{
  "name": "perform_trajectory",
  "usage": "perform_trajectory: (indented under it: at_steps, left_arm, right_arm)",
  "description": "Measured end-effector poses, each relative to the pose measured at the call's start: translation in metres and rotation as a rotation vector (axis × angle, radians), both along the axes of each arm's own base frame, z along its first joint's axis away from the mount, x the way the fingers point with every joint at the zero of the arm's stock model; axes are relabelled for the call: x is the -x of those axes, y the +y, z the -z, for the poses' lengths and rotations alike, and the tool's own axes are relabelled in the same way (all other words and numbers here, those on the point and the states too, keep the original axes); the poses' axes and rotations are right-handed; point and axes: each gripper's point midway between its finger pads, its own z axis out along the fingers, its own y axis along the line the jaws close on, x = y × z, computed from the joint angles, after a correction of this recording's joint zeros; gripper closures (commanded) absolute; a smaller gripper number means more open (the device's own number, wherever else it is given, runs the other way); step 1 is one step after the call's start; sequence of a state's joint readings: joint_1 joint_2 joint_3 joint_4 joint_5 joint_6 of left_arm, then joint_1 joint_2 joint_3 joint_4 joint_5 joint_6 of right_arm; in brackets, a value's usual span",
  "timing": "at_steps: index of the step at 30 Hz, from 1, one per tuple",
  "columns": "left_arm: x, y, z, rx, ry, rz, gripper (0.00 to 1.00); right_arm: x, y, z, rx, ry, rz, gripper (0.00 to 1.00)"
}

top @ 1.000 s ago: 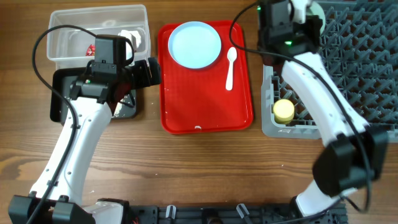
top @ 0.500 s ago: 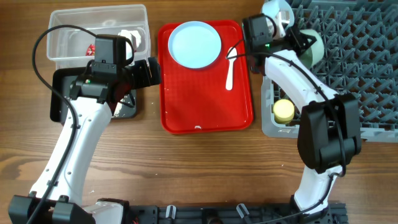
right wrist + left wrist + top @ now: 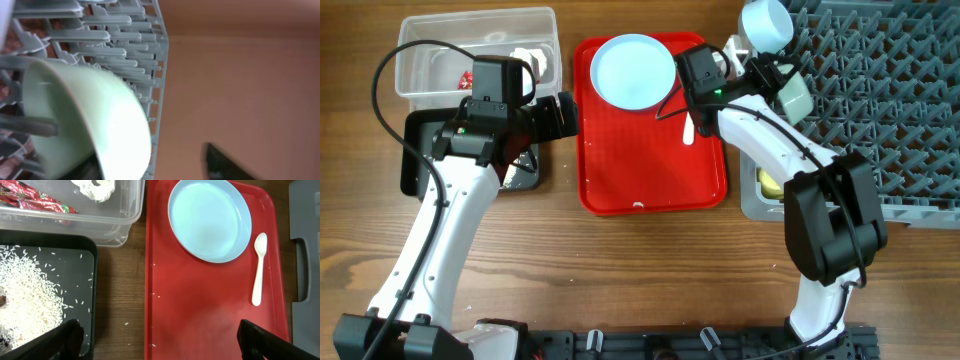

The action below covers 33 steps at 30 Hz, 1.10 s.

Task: Sort waste into correct bins and load items into the dishwasher rack
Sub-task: 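Grasp the light-blue plate edge with the right gripper and lift it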

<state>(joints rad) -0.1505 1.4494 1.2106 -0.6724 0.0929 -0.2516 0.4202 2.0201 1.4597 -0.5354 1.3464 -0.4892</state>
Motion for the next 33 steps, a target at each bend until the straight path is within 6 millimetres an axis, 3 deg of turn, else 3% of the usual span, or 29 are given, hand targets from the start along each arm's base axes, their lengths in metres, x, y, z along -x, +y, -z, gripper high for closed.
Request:
perform_trajectory:
  at_steps: [9, 17, 21, 25, 29, 33]
  left_arm:
    - [0.000, 0.000, 0.000, 0.000, 0.000, 0.000, 0.00]
    - [0.000, 0.000, 0.000, -0.001, 0.000, 0.000, 0.00]
    - [0.000, 0.000, 0.000, -0.002, 0.000, -0.001, 0.00]
    - [0.000, 0.000, 0.000, -0.002, -0.001, -0.001, 0.00]
    - [0.000, 0.000, 0.000, -0.002, 0.000, -0.001, 0.00]
    - [0.000, 0.000, 0.000, -0.002, 0.000, -0.001, 0.00]
  right_arm:
    - [-0.014, 0.020, -0.010, -0.017, -0.063, -0.052, 0.10]
    - [-0.031, 0.034, -0.059, -0.089, -0.263, -0.097, 0.04]
    - [-0.037, 0.041, -0.067, -0.164, -0.306, -0.152, 0.04]
    - [-0.045, 0.069, -0.037, -0.326, -0.224, -0.288, 0.04]
    - [-0.042, 0.110, 0.014, -0.665, -0.099, -0.405, 0.03]
    - [-0.034, 0.133, 0.045, -1.012, -0.039, -0.386, 0.05]
